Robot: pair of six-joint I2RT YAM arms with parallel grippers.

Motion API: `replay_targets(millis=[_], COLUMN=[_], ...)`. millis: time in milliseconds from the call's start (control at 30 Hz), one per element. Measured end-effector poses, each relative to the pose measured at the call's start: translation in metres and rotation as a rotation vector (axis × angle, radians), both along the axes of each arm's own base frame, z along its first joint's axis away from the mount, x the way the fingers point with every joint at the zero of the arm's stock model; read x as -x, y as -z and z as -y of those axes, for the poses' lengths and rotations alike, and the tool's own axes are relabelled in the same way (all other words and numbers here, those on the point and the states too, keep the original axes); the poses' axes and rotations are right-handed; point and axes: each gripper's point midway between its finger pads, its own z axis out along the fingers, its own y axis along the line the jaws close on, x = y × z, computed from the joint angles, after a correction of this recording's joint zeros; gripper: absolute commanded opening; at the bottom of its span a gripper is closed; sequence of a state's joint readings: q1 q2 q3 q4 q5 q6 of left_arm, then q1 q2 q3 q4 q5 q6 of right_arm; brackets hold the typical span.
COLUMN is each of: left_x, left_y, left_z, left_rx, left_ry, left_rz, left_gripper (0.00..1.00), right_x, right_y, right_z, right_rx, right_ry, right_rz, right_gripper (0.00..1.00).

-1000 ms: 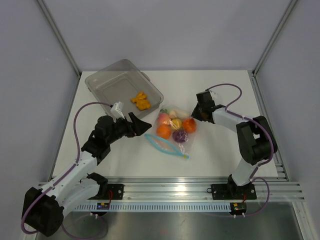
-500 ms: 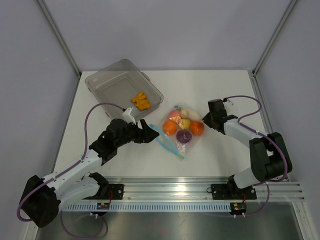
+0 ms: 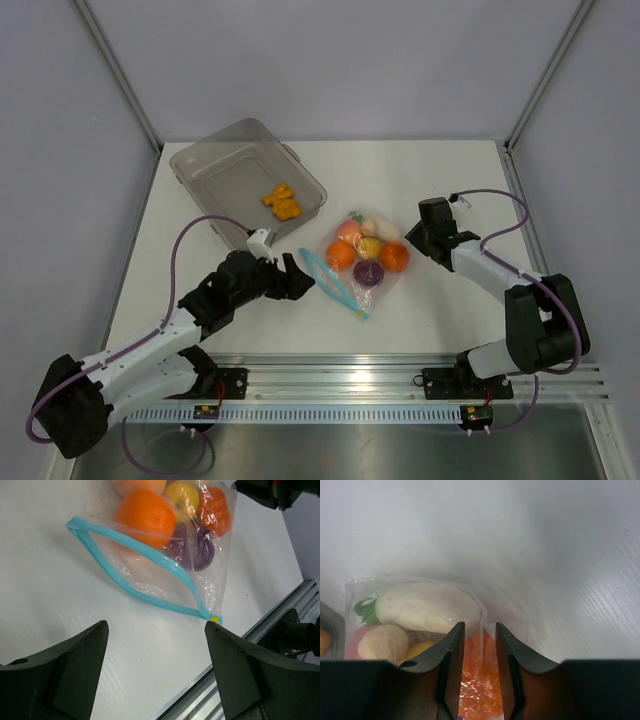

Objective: Open the zip-top bag and remove the fake food
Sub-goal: Pick up the fake fruit from the zipper food storage bag.

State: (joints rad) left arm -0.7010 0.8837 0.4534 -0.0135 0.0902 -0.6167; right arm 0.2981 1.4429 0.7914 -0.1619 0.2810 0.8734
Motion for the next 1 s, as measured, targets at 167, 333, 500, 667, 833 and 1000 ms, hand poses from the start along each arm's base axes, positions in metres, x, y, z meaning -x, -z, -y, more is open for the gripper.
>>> replay_targets(millis=[167,333,500,667,833,1000], left_x=[0.006,0.009,0.008,0.008,0.006,-0.004], left_y=[0.014,0.032,0.051,0.063,0.067,0.069], left_z=[0.006,0.008,0.011,0.016,0.020,0.031], left_rx=[-0.054,-0.114,-0.176,-0.218,-0.243,-0.269], left_ry=[0.024,0.031,0.037,0.050,0.059,0.061], left_rz=[-0.011,-0.038,-0.081,-0.113,-0.119,-0.115], left_gripper=[0.85,0.85,0.81,0.80,0.80,0.81], right_x=[0.000,0.000,-0.002,-0.003,-0.004,-0.014], right_y=[-0.004,-0.005,-0.008,-0.009,-0.012,-0.020], right_z=[0.000,0.001,-0.001,-0.004,-0.010,-0.018], right_rx=[0.012,0.032,0.033,0.029,0.028,0.028], right_ry=[-0.016,-0.042,-0.057,-0.079,-0.129,-0.171], right_rz=[0.012,0.011,0.017,0.022,0.028,0.045], right_gripper=[0.73,0.82,0.83,0.85,0.90,0.91])
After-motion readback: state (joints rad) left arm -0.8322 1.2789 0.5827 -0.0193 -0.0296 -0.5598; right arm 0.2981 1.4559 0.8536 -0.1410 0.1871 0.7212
